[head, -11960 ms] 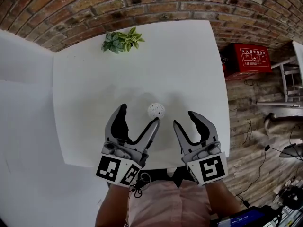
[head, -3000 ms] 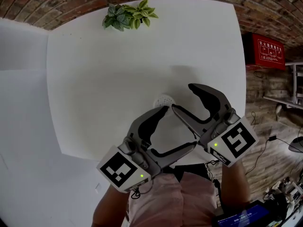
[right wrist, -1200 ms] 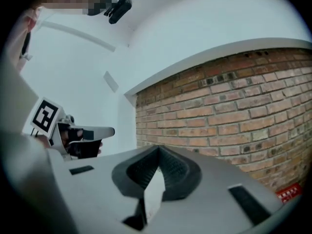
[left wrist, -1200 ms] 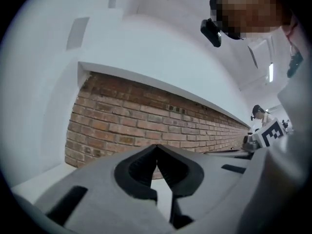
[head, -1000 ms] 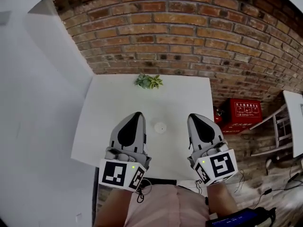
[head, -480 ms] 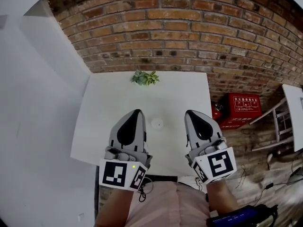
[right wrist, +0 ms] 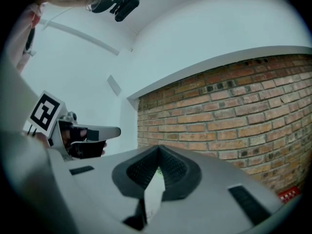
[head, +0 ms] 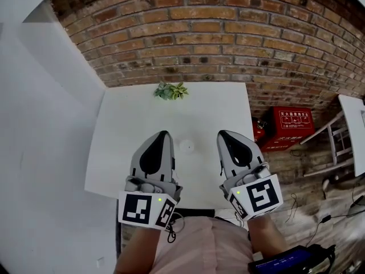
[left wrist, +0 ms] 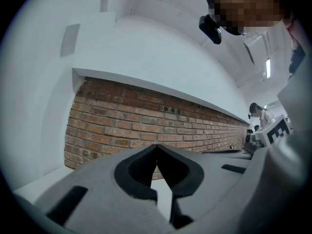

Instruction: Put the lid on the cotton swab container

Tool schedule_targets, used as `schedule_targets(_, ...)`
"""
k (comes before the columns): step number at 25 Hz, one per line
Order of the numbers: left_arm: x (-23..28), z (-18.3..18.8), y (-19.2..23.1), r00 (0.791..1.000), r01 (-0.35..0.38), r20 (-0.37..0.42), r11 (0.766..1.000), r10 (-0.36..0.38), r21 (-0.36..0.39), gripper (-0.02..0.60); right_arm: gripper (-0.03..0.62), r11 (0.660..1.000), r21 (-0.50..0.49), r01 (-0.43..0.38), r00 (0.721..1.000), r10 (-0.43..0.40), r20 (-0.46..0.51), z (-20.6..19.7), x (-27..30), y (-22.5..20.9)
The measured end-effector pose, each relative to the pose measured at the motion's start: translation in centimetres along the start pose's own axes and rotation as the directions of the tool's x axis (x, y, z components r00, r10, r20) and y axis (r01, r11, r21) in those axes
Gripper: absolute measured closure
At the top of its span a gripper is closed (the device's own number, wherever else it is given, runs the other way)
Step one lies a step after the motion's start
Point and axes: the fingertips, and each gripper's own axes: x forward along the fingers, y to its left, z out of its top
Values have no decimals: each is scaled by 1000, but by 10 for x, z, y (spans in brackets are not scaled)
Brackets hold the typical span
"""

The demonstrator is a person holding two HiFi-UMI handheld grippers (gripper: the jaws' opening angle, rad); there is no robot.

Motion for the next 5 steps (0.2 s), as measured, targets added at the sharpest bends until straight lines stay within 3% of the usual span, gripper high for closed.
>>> schedule_targets(5,0,-1,-2,1000,13,-4,1000,-13,4,578,589,1000,2,4,1000,-4,4,1,0,2)
